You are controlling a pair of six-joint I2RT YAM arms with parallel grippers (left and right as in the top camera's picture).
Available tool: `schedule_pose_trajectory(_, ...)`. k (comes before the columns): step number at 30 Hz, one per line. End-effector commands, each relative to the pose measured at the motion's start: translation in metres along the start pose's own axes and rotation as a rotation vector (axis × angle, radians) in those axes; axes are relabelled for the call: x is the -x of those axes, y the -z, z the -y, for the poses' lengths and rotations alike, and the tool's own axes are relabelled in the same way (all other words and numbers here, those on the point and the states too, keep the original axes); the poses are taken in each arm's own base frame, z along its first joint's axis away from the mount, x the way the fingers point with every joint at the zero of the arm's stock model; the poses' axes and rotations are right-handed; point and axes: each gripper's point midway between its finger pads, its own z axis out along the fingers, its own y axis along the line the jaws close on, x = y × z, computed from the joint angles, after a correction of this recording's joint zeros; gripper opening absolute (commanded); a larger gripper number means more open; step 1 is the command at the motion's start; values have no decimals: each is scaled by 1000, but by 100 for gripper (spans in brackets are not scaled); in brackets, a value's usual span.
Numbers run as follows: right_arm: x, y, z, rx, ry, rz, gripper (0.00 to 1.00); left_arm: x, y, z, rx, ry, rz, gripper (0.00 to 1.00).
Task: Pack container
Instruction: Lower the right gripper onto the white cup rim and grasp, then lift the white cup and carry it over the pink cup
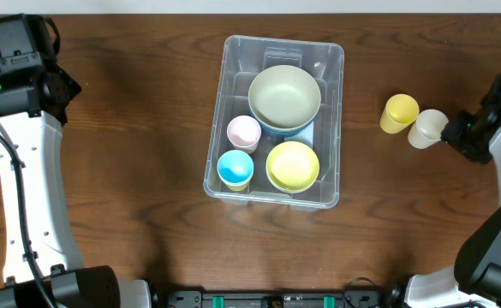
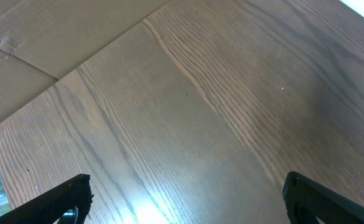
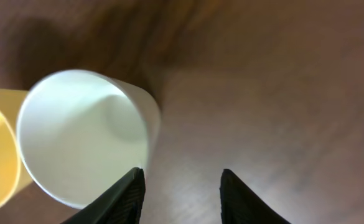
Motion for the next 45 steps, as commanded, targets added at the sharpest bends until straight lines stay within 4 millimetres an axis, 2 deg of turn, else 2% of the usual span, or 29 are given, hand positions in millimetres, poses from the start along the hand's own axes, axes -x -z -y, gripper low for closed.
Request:
schedule_pose_trajectory(1, -6, -7, -11, 79, 25, -8, 40, 2, -1, -3, 16, 10, 6, 98)
schedule_pose_trajectory(5, -7, -12, -11, 82, 28, 5, 38, 2, -1, -3, 16, 10, 6, 98)
schedule_pose_trajectory(9, -8, -15, -10, 84, 28, 10, 31, 2, -1, -3, 16, 10, 6, 98)
schedule_pose_trajectory(17, -16, -28, -8, 87, 8, 18, 31, 2, -1, -3, 16, 10, 6, 98)
schedule_pose_trajectory(21, -15, -26, -8, 87, 9, 20, 11, 2, -1, -3, 16, 10, 6, 98)
schedule_pose_trajectory(25, -11, -15, -8, 85, 8, 29, 5, 2, -1, -3, 16, 10, 6, 98)
schedule_pose_trajectory(30, -6, 21, -6, 76, 9, 68, 3, 2, -1, -3, 16, 10, 6, 98)
schedule_pose_trajectory(36, -4, 84, -16, 126, 31, 162, 2, 2, -1, -3, 16, 10, 6, 98)
schedule_pose_trajectory(38, -7, 109, -31, 187, 61, 193, 1, 2, -1, -3, 16, 10, 5, 98)
schedule_pose_trajectory(39, -12, 126, -45, 238, 95, 210, 1, 2, -1, -3, 16, 10, 6, 98)
schedule_pose_trajectory(43, -30, 166, -84, 323, 216, 246, 1, 2, -1, -3, 16, 10, 6, 98)
schedule_pose_trajectory(45, -44, 183, -112, 378, 303, 250, 1, 2, -1, -3, 16, 10, 6, 98)
